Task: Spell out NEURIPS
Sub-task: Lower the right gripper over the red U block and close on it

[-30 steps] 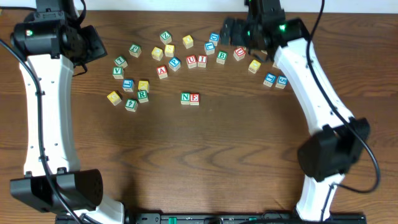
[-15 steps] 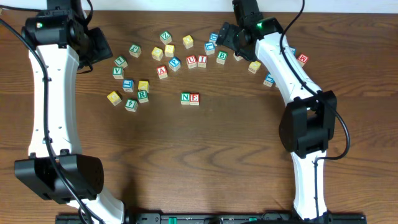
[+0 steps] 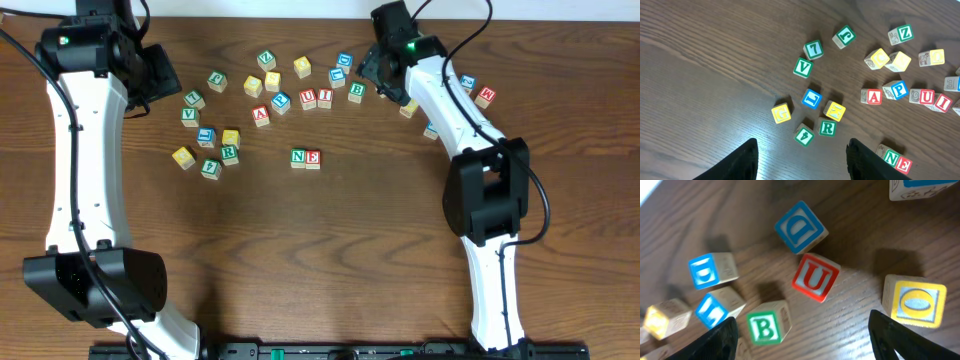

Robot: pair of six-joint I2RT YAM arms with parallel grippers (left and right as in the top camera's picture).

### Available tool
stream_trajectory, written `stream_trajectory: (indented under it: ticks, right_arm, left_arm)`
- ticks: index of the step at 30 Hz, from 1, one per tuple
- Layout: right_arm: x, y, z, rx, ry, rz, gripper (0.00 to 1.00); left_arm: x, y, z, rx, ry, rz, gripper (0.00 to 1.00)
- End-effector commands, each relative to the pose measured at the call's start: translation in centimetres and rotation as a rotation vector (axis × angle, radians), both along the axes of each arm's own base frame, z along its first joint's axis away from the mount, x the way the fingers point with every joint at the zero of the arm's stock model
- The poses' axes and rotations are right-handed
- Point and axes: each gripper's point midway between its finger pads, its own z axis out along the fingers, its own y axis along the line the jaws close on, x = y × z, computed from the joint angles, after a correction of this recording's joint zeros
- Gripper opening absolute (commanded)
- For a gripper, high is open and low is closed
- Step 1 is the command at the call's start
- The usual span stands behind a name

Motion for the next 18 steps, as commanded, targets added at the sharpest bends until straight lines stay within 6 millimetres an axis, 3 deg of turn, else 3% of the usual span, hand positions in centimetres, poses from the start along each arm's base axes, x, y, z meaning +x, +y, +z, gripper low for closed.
stream_trajectory:
  ticks: [1,12,18]
  right_arm:
    - [0.8,-1.4,-1.3,-0.035,-0.007,-0.054,0.78]
    - [1.9,-1.6,-4.3,-0.043,-0.009,-0.063,0.77]
    - [2.2,-2.0,-4.3,-0.069,-0.024,-0.077,0.71]
  left_arm:
    - [0.0,-0.1,-0.5,-0.006,0.015,0.006,0.56]
    - [-0.2,-0.1,-0.6,-0.007,0.023,0.006,0.56]
    - [-0.2,-0.1,-0.6,-0.007,0.023,0.006,0.56]
